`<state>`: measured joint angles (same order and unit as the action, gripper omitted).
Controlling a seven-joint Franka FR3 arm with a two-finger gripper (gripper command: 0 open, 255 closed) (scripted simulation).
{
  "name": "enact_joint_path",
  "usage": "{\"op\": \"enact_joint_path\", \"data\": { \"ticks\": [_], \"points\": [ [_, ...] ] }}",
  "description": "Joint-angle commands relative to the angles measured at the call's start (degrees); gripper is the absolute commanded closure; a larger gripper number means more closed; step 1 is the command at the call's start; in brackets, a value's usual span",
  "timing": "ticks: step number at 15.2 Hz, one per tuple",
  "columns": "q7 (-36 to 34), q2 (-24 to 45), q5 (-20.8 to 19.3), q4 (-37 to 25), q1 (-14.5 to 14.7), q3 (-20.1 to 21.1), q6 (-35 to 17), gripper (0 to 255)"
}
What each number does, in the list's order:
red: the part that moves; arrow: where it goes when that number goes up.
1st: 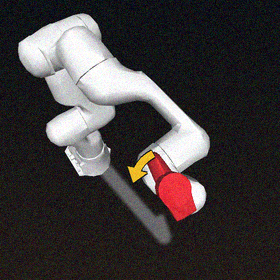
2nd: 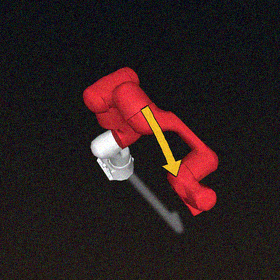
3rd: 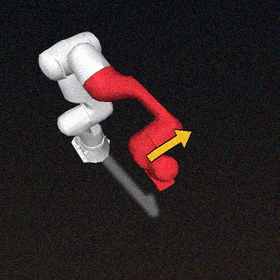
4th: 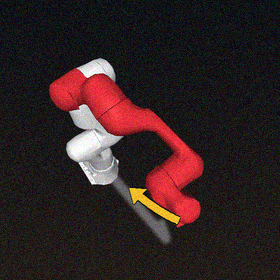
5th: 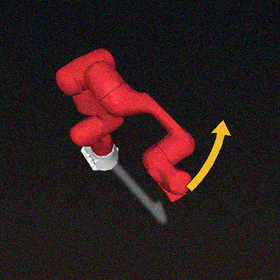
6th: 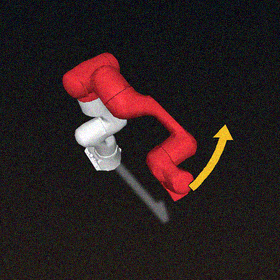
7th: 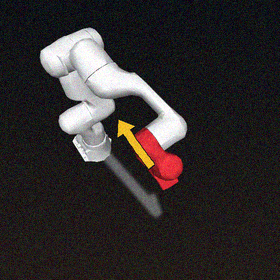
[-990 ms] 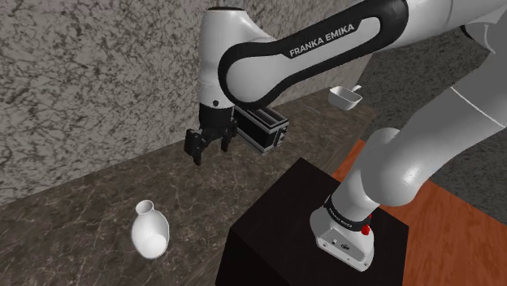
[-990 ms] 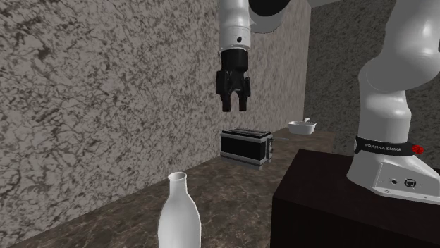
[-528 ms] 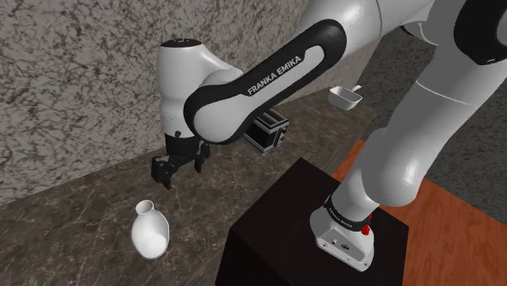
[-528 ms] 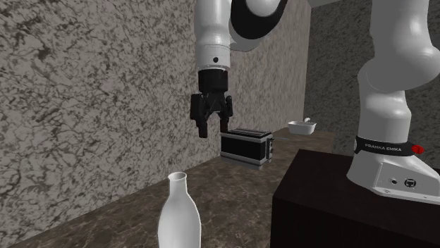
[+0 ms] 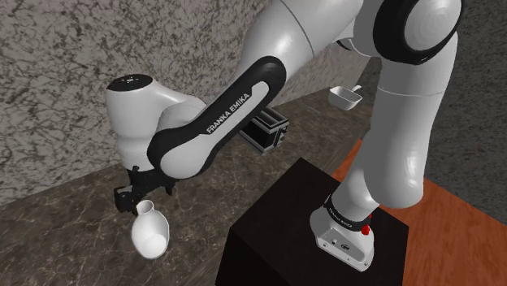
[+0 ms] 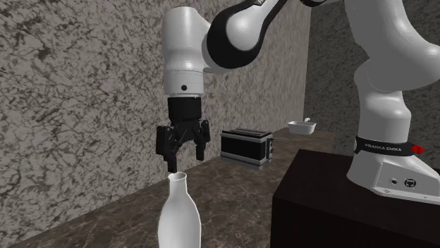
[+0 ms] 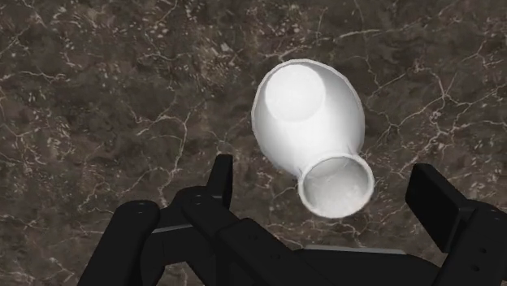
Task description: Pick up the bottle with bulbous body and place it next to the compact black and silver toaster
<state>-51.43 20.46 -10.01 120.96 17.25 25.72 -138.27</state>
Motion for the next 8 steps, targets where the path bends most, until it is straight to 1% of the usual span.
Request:
{"op": "enact_joint_path", "data": {
  "ticks": [1, 8],
  "points": [
    [-2.6, 3.7, -2.4, -2.7, 2.1, -1.0, -0.6, 0],
    [-4.3, 7.9, -4.9, -2.7, 3.6, -2.8, -4.6, 0]
  ]
}}
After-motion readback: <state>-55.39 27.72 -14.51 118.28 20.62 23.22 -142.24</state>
